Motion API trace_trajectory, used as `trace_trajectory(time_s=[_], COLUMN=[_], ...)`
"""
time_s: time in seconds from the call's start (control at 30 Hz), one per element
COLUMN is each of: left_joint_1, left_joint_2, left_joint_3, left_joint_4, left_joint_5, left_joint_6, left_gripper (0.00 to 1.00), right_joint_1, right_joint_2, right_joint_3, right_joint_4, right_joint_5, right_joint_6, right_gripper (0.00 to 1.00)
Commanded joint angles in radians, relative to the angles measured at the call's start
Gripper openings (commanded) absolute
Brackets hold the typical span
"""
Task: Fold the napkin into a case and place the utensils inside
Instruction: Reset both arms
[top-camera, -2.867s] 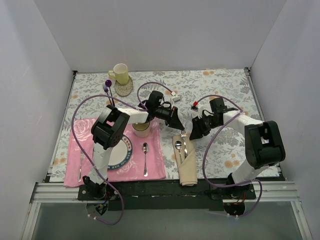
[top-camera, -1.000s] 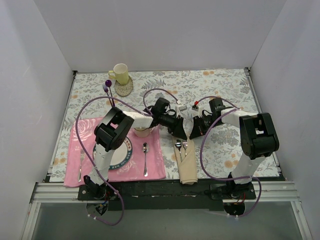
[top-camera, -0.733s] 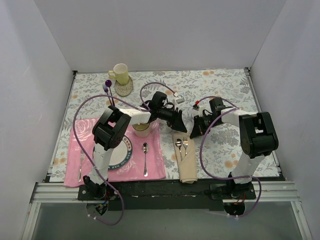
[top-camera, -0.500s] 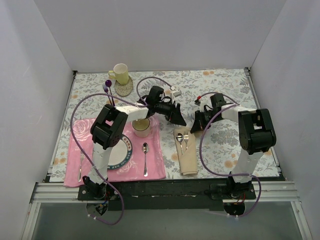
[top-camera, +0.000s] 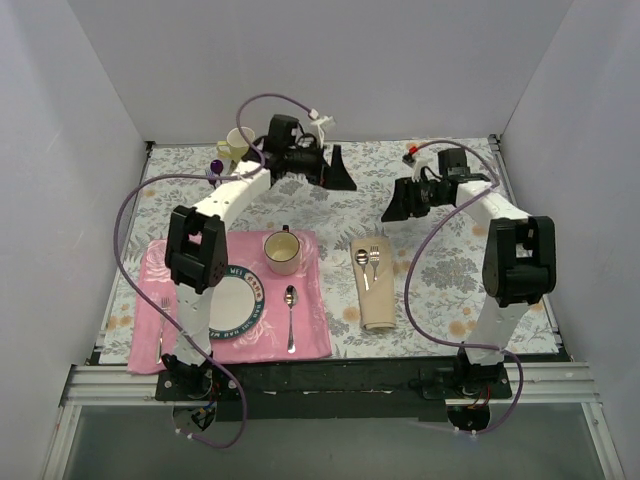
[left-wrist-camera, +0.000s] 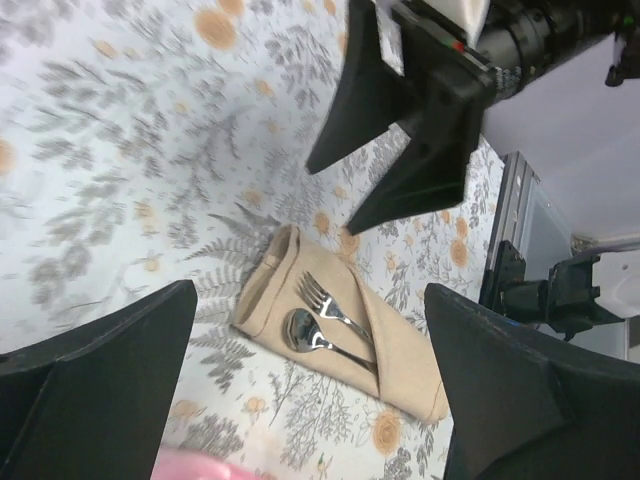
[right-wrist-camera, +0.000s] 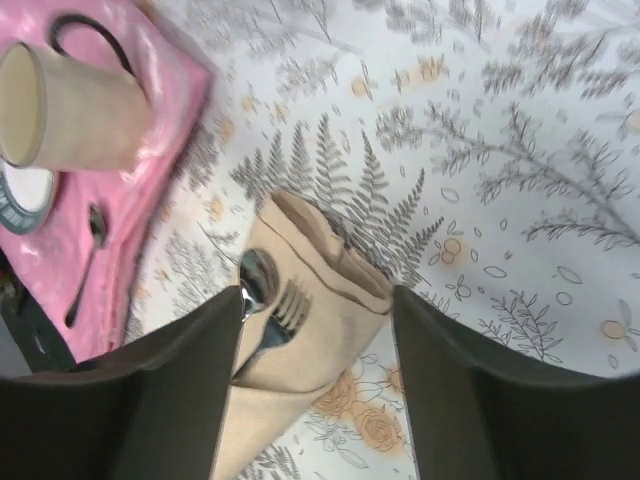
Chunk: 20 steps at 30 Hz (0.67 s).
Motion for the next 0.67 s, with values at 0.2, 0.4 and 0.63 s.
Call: trace_trajectory(time_s=[0.2, 0.4, 0.63], left_joint_1=[0.211, 0.238, 0.243], left_joint_2=[-0.053, -0.158, -0.302], left_joint_3=[0.428, 0.291, 0.083], left_joint_4=[-0.697, -0.833, -0.685], left_joint_5=[-0.393, -0.509, -0.53], left_joint_6=[0.206, 0.237, 0.175], left_gripper=[0.98, 0.98, 0.98], right_joint_1=[-0.129, -0.164, -0.164], right_joint_2=[-0.229, -0.413, -0.574], right_joint_3=[0.215, 0.014, -0.124], right_joint_4=[-0.297, -0.357, -0.297], right_joint_5=[0.017, 0.104, 0.137], right_joint_6=[-0.228, -0.297, -0.271], right_gripper=[0.99, 0.99, 0.99])
